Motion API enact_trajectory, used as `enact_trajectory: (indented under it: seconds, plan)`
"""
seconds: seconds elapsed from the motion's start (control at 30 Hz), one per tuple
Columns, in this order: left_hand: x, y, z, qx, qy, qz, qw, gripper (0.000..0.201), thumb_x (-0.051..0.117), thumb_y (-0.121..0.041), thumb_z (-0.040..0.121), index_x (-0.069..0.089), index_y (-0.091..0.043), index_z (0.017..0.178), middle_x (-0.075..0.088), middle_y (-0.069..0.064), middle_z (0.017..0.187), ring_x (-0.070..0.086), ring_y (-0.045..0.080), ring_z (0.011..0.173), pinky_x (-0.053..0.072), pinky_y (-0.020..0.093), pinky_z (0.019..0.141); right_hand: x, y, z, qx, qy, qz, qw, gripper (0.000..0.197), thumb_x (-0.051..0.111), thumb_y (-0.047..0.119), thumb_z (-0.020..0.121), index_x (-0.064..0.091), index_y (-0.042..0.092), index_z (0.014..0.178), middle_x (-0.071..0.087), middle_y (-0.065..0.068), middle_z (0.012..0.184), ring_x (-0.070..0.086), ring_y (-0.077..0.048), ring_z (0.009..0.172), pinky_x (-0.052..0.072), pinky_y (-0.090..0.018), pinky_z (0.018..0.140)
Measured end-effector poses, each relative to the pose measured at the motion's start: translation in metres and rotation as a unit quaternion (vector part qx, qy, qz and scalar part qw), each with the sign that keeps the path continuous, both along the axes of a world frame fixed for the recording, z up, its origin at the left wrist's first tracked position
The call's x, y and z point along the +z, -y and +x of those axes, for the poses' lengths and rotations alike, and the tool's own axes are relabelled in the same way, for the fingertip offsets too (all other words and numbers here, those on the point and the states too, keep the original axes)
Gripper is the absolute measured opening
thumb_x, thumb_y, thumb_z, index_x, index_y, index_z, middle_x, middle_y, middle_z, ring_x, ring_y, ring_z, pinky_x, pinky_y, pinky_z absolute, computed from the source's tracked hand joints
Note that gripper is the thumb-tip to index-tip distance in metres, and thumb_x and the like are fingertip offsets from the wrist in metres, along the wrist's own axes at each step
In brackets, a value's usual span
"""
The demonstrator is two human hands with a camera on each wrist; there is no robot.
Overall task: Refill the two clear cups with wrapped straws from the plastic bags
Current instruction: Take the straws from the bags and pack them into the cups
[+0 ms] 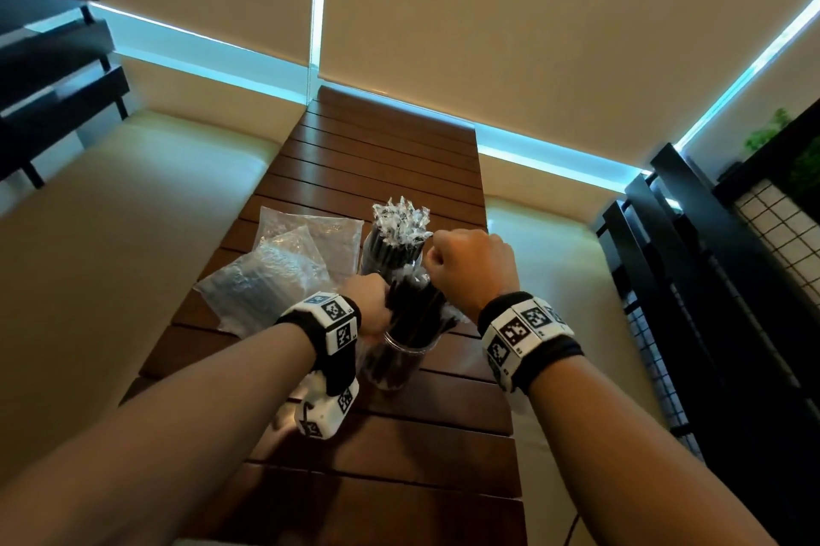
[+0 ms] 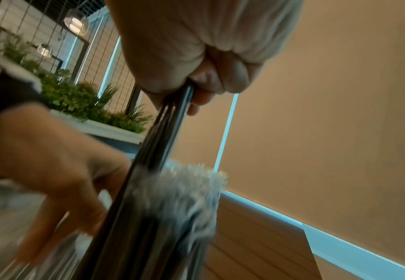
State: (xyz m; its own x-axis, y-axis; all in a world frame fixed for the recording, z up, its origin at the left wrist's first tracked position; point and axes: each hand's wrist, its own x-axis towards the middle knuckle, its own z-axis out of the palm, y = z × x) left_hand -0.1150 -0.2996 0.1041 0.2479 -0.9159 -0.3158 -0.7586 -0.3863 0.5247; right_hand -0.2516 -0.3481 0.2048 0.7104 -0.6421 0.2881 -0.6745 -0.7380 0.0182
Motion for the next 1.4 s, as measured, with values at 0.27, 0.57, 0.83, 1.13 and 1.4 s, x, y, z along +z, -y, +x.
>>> enact_trajectory:
  seconds: [0.27,0.57,0.83,1.13,1.4]
  plan:
    - [0.0,0.002,0.001,-0.032,0.052,0.0,0.998,0.016,0.057,-0.019,0.087,0.063,-0.012,0.075,0.069,0.014,0.085,0.067,0.034,0.081,0.047,0.033,0.064,-0.067,-0.003,0.0,0.032,0.029,0.005,0.999,0.031,0.037,0.043,0.096,0.057,0.022,0.106,0.056,0.0,0.111,0.048,-0.022,0.101,0.041,-0.038,0.083]
    - [0.014,-0.012,0.016,-0.083,0.033,-0.004,0.996,0.011,0.058,-0.015,0.08,0.066,-0.008,0.083,0.064,0.005,0.076,0.062,0.025,0.07,0.053,0.033,0.062,-0.09,-0.011,0.005,0.026,-0.086,0.049,0.995,0.059,0.027,0.048,0.098,0.032,0.018,0.148,0.042,0.001,0.143,0.035,-0.022,0.136,0.031,-0.048,0.106]
    - [0.0,-0.058,0.042,-0.064,0.274,0.012,0.959,0.095,0.085,-0.054,0.056,0.033,-0.018,0.128,0.037,0.008,0.122,0.049,0.029,0.109,0.049,0.04,0.081,-0.071,-0.025,0.019,0.011,-0.018,0.023,1.0,0.049,0.037,0.053,0.094,0.054,0.024,0.13,0.049,-0.004,0.135,0.04,-0.025,0.129,0.025,-0.046,0.108]
    - [0.018,-0.073,0.072,0.028,0.183,-0.044,0.982,0.012,0.058,-0.016,0.089,0.059,-0.019,0.1,0.052,0.007,0.112,0.059,0.031,0.098,0.051,0.04,0.079,-0.079,-0.082,0.074,0.162,-0.172,0.251,0.938,0.014,0.053,0.011,0.083,0.062,0.017,0.074,0.065,-0.009,0.079,0.059,-0.03,0.071,0.047,-0.033,0.064]
    - [0.049,-0.093,0.084,0.0,0.11,-0.14,0.984,0.011,0.059,-0.022,0.093,0.065,-0.025,0.102,0.055,-0.002,0.11,0.055,0.018,0.092,0.045,0.031,0.075,-0.146,-0.09,0.127,-0.043,-0.037,0.362,0.931,0.04,0.054,0.036,0.09,0.054,0.02,0.127,0.059,-0.006,0.124,0.056,-0.029,0.117,0.045,-0.034,0.094]
